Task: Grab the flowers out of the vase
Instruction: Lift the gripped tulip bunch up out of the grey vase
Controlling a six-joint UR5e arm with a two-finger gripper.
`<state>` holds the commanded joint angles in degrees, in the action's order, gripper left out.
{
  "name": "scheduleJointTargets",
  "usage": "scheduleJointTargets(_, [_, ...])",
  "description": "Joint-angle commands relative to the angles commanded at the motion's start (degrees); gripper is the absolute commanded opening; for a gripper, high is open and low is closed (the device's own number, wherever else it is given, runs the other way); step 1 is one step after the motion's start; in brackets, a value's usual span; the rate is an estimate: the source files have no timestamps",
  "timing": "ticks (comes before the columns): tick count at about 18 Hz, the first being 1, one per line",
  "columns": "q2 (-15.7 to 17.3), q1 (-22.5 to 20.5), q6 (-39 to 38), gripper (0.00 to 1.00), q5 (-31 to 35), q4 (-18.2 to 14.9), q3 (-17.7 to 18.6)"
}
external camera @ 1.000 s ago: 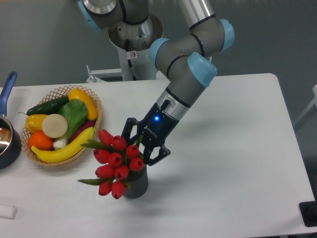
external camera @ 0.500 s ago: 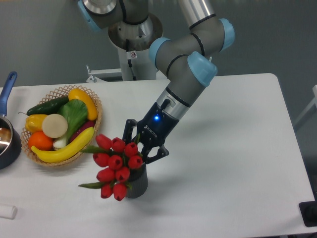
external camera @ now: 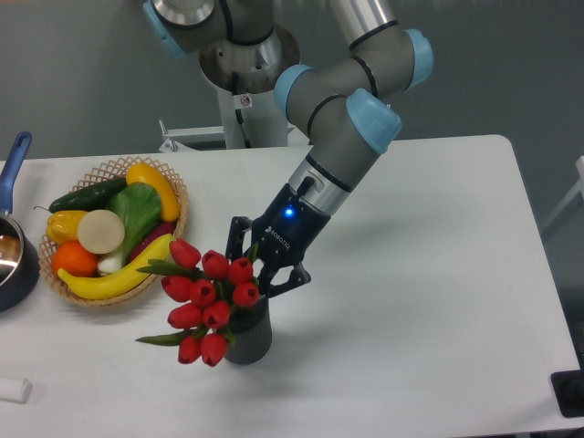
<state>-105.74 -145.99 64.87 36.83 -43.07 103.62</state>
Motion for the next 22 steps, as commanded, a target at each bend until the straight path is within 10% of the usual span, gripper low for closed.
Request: scheduleJointTargets(22, [6.8, -4.7, -9.1, 0.36, -13.6, 0.0, -0.8])
